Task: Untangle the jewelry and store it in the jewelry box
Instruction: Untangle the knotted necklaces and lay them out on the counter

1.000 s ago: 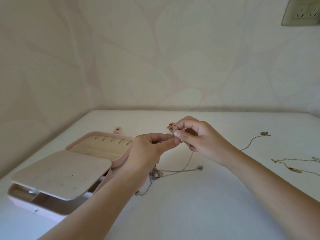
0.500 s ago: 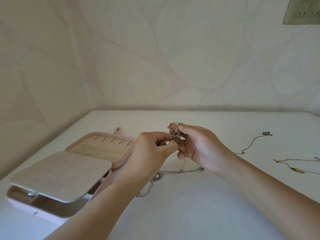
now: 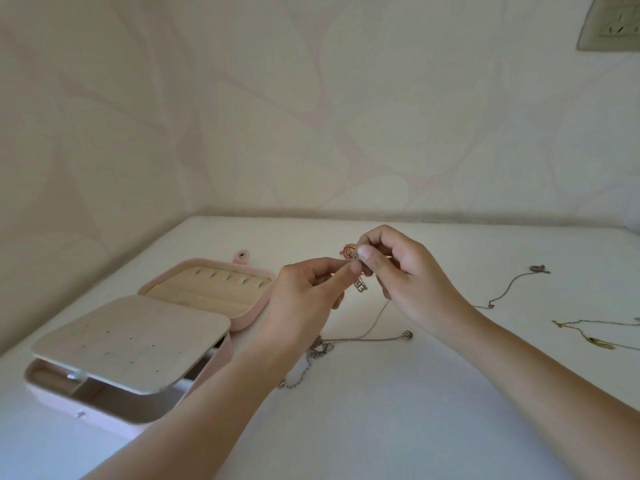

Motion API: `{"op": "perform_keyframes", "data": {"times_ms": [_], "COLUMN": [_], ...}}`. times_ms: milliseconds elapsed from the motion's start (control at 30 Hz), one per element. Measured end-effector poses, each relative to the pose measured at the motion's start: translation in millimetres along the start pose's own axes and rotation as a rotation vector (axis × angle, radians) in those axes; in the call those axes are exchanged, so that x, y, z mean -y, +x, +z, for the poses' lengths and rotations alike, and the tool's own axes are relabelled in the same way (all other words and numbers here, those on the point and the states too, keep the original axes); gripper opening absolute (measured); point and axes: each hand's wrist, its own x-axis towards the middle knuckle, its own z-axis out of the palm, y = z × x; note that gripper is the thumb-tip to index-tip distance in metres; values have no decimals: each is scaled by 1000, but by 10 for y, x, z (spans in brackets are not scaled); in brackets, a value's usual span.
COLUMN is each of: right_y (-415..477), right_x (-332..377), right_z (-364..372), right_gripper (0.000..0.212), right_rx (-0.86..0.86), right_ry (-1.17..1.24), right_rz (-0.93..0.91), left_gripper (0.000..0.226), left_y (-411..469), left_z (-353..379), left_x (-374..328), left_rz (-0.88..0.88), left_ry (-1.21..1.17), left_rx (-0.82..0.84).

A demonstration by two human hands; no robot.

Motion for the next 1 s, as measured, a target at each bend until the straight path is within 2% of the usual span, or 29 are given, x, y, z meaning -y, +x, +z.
{"op": "perform_keyframes", "data": {"times_ms": [100, 200, 467, 567, 667, 767, 867, 1000], "right_y": [12, 25, 31, 36, 38, 54, 84, 85], "right_x": [-47, -77, -79, -75, -54, -37, -44, -63], "right_z": [-28, -36, -16, -3, -5, -24, -80, -121], "right_gripper": [14, 15, 15, 15, 16, 19, 20, 15], "right_rx": [29, 72, 97, 142, 121, 39, -38, 67], "right_ry": [-10, 23, 46, 70, 152, 401, 641, 592], "right_rz": [31, 48, 81, 131, 165, 236, 338, 363], "left_gripper": [17, 13, 17, 20, 34, 29, 23, 24], "left_y": [39, 58, 60, 58, 47, 53, 69, 78], "left_z": [-44, -58, -36, -24, 3, -5, -35, -75], "left_x": [21, 46, 36, 41, 16, -23, -48, -49], "left_rz": [-32, -56, -116, -173, -235, -266, -268, -272], "left_ry": [-44, -65, -41, -156, -391, -581, -652, -739], "left_rx": [-52, -28, -40, -40, 26, 127, 162, 184]}}
